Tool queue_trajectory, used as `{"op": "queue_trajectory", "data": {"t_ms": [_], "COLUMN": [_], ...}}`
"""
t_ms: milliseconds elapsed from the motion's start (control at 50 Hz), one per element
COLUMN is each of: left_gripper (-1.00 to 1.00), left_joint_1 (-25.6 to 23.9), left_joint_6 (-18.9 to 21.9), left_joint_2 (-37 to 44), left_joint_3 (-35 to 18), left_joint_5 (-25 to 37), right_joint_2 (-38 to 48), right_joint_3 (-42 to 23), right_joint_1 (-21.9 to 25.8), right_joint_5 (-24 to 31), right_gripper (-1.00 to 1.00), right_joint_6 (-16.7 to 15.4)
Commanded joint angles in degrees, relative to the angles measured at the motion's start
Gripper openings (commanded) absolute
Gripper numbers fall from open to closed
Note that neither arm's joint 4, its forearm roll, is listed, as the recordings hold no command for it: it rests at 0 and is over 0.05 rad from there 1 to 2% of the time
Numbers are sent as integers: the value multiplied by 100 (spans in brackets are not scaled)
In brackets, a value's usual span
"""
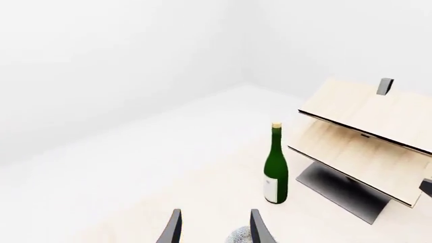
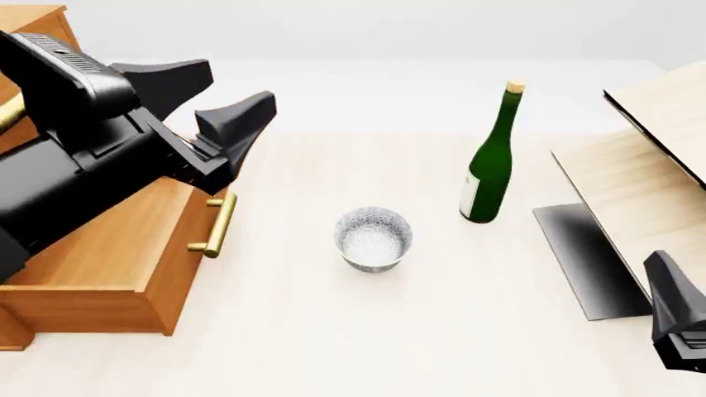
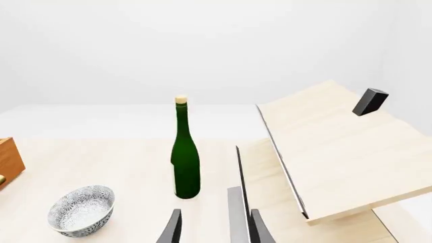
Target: Put the bowl in the bottom drawer of the cabinet.
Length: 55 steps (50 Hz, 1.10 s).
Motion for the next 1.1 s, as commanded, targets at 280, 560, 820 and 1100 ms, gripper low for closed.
{"op": "queue_trajectory", "data": {"t_ms": [280,560,820,1100], "left_gripper": [100,100,100,100], "left_joint_1": [12,24,-35,-112], "left_joint_6": [-14,-13,6,-86], "left_joint_2": [1093,1599,2160,2449], "left_joint_3": [-1378,-2140,-2846,-3203], "left_joint_5": [1287,2109,2867,3293], "right_joint_2": [0,0,0,0], "right_joint_3": [0,0,0,0], "right_joint_1": [-1,0,-1,1], "right_joint_5": [-1,0,1,0], "right_gripper": [100,100,100,100], "right_joint_6": [0,1,0,0]}}
